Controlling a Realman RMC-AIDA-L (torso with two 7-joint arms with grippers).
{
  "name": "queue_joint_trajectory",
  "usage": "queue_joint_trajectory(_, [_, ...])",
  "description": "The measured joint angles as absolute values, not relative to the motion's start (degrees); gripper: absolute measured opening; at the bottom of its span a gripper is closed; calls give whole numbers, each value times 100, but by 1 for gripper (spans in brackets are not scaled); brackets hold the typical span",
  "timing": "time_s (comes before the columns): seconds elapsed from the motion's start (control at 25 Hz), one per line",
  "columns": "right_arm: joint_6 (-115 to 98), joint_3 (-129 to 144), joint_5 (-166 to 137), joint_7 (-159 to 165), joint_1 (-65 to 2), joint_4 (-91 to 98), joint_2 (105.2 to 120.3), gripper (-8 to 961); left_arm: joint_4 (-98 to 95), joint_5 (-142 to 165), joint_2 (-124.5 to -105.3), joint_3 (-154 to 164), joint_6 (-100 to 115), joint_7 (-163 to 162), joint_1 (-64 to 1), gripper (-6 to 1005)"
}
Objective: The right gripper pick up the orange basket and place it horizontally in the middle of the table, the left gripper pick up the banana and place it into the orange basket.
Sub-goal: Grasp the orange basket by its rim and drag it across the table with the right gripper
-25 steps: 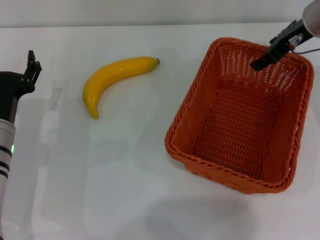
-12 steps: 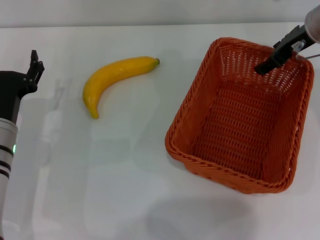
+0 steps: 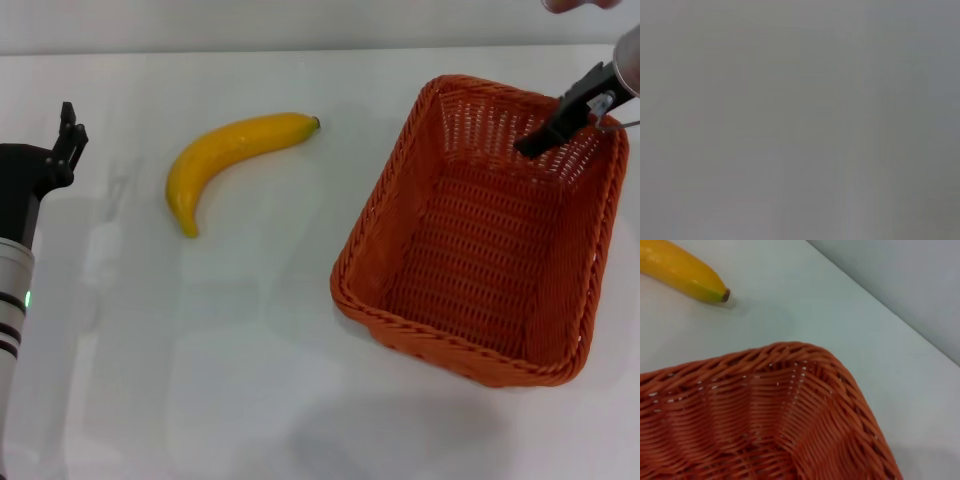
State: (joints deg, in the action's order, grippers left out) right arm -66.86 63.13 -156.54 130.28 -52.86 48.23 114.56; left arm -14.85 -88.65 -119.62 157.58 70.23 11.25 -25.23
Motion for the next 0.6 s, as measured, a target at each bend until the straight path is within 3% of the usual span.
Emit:
queue_joint_trajectory(0.28, [-6711,6396,-15748,13064,-5187,4882,11473,628,-1485,-8868,-11962,15759,6949,1125,-2536,880])
queue_joint_trajectory(0.48, [-6719,6393,-15839,13088,-5182,4959,11472,408,-1489,-8869,-11962,15759,6949,1123,-2539,879])
queue_joint_trajectory(0.6, [-6728,6381,-15841,13100,-5207,4978,11471,388,-1479,-8869,-11962,15758,6949,1120,-2540,879])
